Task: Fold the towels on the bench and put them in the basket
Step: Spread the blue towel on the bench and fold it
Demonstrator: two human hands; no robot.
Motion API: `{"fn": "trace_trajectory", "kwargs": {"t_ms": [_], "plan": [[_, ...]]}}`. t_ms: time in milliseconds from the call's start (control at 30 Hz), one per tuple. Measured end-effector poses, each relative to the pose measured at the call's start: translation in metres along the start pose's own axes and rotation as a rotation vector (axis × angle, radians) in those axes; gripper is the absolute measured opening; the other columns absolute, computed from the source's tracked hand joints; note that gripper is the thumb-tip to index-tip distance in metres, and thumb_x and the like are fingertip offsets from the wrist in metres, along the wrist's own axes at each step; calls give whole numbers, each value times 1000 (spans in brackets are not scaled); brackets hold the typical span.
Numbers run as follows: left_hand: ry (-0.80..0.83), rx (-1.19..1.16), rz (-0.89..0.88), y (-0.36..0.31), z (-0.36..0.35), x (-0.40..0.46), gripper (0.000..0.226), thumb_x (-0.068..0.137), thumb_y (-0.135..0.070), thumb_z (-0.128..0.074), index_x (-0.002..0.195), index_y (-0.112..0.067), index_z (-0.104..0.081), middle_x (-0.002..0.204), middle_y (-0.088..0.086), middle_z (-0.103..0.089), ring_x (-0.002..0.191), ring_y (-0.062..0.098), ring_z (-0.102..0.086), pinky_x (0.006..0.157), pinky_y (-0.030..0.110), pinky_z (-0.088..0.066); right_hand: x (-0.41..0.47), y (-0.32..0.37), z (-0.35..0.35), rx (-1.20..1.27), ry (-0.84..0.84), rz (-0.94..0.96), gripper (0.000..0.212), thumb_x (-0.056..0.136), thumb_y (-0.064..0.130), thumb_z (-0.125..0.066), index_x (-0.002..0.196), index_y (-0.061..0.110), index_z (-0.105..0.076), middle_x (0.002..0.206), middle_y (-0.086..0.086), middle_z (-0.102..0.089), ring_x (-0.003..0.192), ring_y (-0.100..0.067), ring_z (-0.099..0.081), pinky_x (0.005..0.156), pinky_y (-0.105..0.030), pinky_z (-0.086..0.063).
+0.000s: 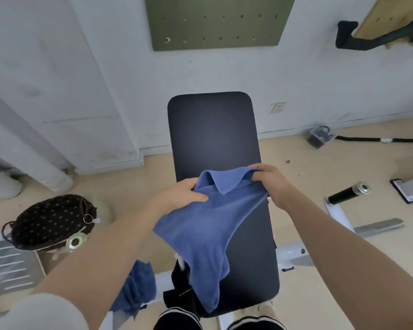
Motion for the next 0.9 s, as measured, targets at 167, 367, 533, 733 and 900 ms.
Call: {"fn": "trace_trajectory", "kwargs": {"t_ms": [167,367,533,733,900], "plan": [[37,-86,78,-16,-13,44,24,75,-39,-59,98,-33,-63,96,-15,-68,93,11,-65,83,30,-50,54,-7,28,-172,101,135,10,85,9,-62,87,16,-68,84,2,-67,77,-11,-60,70,-23,-46],[-170,613,270,-16,15,99,26,91,-27,-42,73,-16,-57,84,2,-63,80,22,-57,70,32,-44,126,-27,55,-321,38,106,33,90,27,-52,88,-5,-57,79,-19,-57,71,-19,-47,65,-31,-36],[-341,993,352,-27,41,142,14,92,-10,-35,93,-7,-49,96,11,-59,83,29,-52,67,35,-36,164,-32,45,-371,3,132,36,92,23,-49,62,5,-44,59,-12,-41,60,-19,-34,54,-31,-26],[-480,989,112,-45,84,173,45,87,-47,-54,109,-12,-39,93,0,-49,77,28,-55,63,35,-42,223,-12,31,-486,-67,320,23,81,10,-55,62,23,-56,70,-5,-54,64,-14,-41,53,-19,-28],[-643,1007,39,-43,109,199,20,98,-22,-36,108,-8,-45,109,11,-49,82,34,-56,68,43,-47,251,-3,26,-292,-142,244,15,87,12,-52,82,13,-66,77,2,-59,70,-14,-51,65,-26,-40]]}}
Point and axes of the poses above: each hand's wrist, its own x-axis towards the middle knuckle, its own z-axis out of the back of the hand, y = z × x, the point moved 4 cm from there along x, towards the middle knuckle
